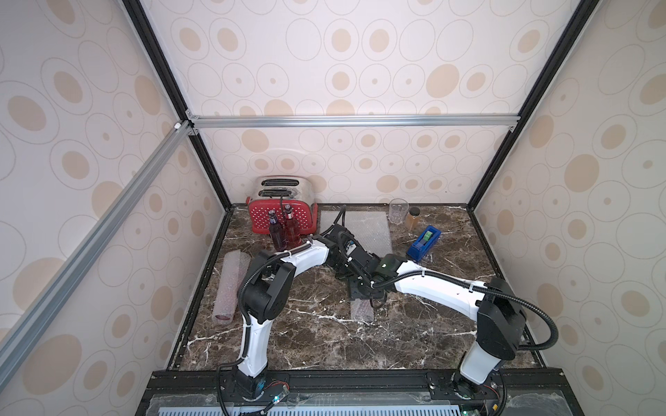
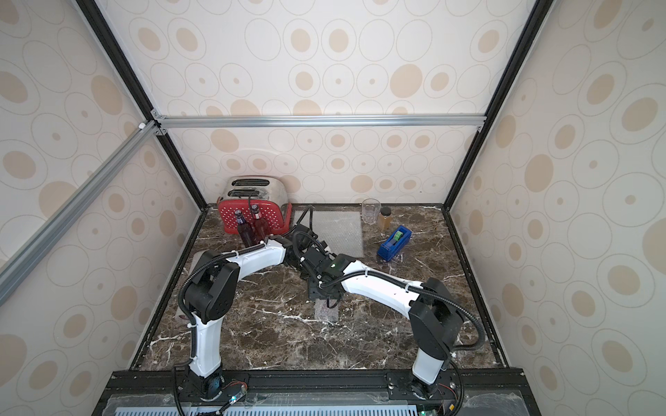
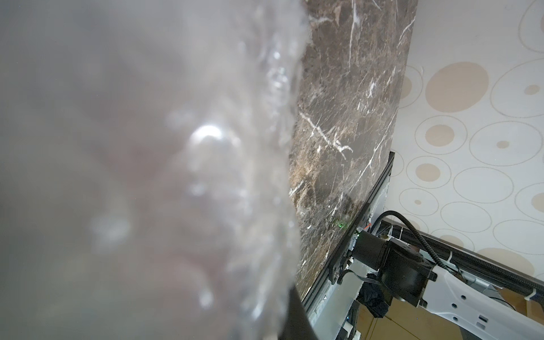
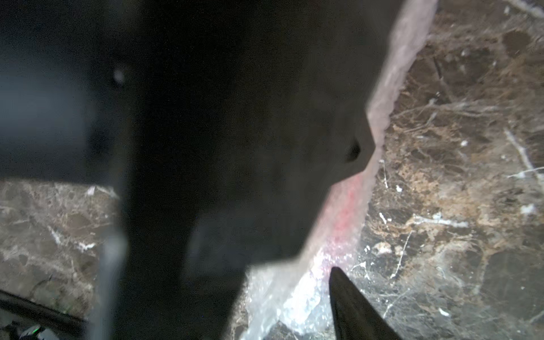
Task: Wrap wine bottles in bubble wrap
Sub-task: Wrap the wine bottle in bubble wrap.
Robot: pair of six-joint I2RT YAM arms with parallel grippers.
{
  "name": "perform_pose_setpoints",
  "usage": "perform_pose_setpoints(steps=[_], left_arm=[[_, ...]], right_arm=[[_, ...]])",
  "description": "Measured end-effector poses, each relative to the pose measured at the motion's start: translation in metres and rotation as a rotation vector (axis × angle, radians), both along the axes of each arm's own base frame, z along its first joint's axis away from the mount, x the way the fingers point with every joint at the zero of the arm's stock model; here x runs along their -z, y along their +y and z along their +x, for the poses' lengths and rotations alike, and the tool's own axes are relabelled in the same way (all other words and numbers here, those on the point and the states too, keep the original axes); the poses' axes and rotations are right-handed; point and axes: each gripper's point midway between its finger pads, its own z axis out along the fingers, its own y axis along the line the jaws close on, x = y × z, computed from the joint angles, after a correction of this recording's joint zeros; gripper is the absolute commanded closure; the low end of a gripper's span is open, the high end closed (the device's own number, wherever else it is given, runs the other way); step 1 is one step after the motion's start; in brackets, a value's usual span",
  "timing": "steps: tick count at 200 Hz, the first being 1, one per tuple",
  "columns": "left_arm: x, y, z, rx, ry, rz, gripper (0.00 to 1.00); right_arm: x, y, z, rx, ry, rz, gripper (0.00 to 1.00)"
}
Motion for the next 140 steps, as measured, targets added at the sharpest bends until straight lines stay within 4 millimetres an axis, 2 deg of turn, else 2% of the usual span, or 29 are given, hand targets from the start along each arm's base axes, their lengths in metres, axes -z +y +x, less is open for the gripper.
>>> perform_pose_setpoints(steps=[37, 73, 101, 126, 140], left_arm=[[0.000, -0.001, -0.001, 0.004, 0.002, -0.002, 0.87], [0.000, -0.003, -0.001, 0.009, -0.005, -0.004, 0.87], [0.000, -0.003, -0.001, 0.010, -0.009, -0.003, 0.86], [0.000, -0.004, -0.001, 0.012, -0.013, -0.005, 0.84], [-0.001, -0.004, -0.001, 0.013, -0.015, -0.005, 0.84]], right_arm=[[0.003, -0.009, 0.005, 0.008, -0.019, -0.024, 0.61], [0.013, -0.041, -0.001, 0.043, 0.016, -0.056, 0.71], [0.022, -0.057, -0.006, 0.064, 0.051, -0.075, 0.72], [0.018, -0.061, -0.007, 0.067, 0.053, -0.057, 0.64], [0.014, -0.060, -0.007, 0.062, 0.050, -0.039, 0.64]])
